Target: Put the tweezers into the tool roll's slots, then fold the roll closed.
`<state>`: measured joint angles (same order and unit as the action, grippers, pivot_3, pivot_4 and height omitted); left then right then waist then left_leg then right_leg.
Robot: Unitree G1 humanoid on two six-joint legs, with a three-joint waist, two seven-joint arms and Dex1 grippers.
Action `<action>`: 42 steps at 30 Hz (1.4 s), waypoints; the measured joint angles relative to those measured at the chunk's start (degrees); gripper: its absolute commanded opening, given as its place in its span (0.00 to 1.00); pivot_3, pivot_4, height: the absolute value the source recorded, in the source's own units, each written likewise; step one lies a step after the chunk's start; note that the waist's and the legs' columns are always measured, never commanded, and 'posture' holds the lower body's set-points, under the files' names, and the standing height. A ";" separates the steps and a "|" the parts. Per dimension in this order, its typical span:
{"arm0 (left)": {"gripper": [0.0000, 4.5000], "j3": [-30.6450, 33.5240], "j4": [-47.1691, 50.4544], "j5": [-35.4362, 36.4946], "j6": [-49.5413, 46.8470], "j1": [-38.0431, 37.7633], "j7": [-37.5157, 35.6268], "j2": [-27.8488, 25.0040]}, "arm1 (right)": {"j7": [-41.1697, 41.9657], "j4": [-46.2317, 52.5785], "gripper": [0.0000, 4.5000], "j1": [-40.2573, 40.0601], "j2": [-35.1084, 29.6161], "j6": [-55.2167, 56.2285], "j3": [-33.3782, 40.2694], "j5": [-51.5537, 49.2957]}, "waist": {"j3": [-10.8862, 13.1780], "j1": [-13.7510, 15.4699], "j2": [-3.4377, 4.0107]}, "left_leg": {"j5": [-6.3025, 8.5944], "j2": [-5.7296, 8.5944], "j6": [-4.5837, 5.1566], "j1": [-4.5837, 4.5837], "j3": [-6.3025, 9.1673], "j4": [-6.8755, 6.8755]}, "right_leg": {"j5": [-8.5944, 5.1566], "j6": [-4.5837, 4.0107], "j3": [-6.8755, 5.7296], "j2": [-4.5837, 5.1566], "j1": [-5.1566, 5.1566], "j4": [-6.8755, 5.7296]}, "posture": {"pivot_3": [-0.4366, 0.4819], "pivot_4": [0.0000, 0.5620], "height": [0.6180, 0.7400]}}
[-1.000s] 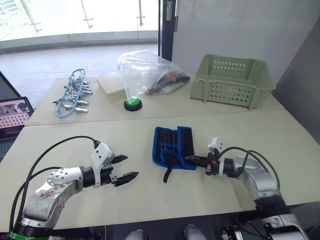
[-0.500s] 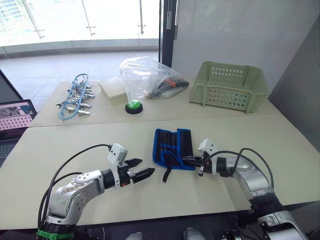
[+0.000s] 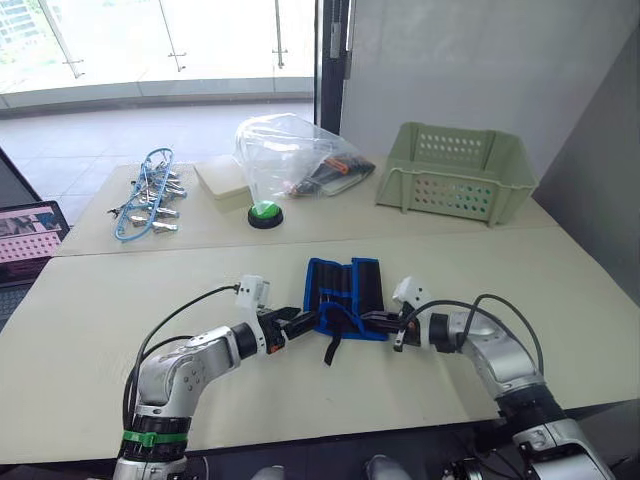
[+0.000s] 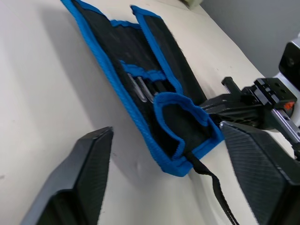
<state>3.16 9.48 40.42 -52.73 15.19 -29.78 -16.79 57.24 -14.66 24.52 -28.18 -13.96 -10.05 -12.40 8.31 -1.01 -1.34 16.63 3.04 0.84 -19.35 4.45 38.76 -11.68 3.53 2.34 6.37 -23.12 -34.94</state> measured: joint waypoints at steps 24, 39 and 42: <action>0.01 -5.36 -8.36 -11.00 9.46 9.52 -7.09 -5.98 | -2.54 4.05 0.00 1.82 1.29 -4.56 0.51 0.44 | 0.04 0.30 0.00 | -0.07 0.09 -0.13 -1.15 0.00 0.03 | 0.02 -0.02 0.00 0.07 -1.17 0.00 | 0.48 0.27 1.00; 0.01 -14.07 -13.55 -14.65 11.28 14.12 -9.10 5.01 | -5.57 5.20 0.00 0.48 2.37 -5.56 1.04 1.38 | 0.04 1.14 0.00 | -0.06 0.16 -0.10 -1.06 0.01 0.13 | 0.05 0.03 -0.02 0.10 -0.98 0.00 | 0.48 0.27 1.00; 0.01 -16.06 -16.25 -17.12 12.63 15.81 -10.13 5.19 | -5.55 5.26 0.00 0.27 2.09 -6.41 1.57 0.96 | 0.04 1.50 0.00 | -0.07 0.16 -0.10 -1.01 0.00 0.14 | 0.05 0.04 -0.03 0.10 -0.91 0.01 | 0.48 0.27 1.00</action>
<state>-12.90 -6.77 23.29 -40.10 31.00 -39.91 -11.60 51.69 -9.40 24.78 -26.10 -20.37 -8.48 -11.45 8.35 0.49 -1.34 16.56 3.21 0.73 -20.36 4.45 38.90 -11.64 3.57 2.31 6.47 -24.03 -34.93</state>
